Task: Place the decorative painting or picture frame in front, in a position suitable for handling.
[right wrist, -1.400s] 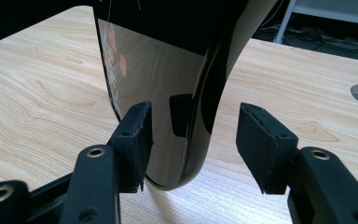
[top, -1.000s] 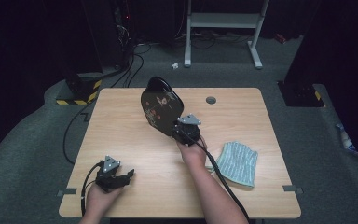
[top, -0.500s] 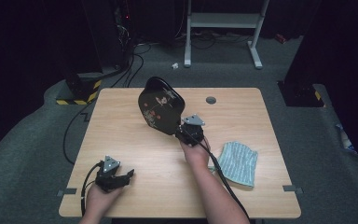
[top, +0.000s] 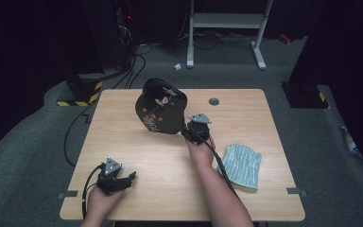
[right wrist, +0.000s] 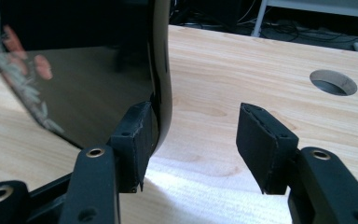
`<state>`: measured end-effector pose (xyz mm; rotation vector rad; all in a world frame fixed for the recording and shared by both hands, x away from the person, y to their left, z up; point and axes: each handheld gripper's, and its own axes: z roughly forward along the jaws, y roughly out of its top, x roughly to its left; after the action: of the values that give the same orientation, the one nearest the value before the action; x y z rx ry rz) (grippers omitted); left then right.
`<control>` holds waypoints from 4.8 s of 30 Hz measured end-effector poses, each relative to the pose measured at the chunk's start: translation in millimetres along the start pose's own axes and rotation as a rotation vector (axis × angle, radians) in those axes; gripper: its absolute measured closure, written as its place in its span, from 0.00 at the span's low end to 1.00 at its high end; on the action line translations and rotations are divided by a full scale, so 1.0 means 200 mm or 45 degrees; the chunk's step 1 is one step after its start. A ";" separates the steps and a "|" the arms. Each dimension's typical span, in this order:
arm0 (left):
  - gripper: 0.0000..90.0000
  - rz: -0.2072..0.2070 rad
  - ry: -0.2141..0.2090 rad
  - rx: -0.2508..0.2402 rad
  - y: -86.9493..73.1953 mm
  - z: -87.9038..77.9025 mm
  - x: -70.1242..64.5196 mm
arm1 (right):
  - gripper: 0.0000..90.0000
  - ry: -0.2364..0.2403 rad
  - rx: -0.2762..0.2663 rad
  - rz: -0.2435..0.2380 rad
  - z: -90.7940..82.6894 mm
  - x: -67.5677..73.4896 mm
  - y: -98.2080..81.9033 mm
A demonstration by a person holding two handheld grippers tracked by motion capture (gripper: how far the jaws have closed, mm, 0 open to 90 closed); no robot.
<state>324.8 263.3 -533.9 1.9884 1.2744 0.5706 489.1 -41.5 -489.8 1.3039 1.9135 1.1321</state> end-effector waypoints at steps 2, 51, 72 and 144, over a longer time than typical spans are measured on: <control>0.33 -0.001 0.000 0.000 0.00 0.00 0.00 | 0.50 -0.013 0.009 0.002 0.02 -0.01 0.01; 0.46 -0.073 0.078 0.004 0.01 -0.01 0.02 | 0.53 0.156 -0.085 -0.214 -0.87 -0.24 -0.34; 0.39 -0.089 0.023 -0.150 0.42 0.04 0.08 | 0.47 0.121 -0.037 -0.165 -0.97 -0.40 -0.50; 0.48 -0.071 -0.038 -0.233 0.80 0.11 0.02 | 0.49 0.157 -0.058 -0.161 -0.98 -0.39 -0.53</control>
<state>437.5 216.7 -428.7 1.7990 1.2107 0.6059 311.9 -196.1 -486.7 1.0956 2.0151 1.2085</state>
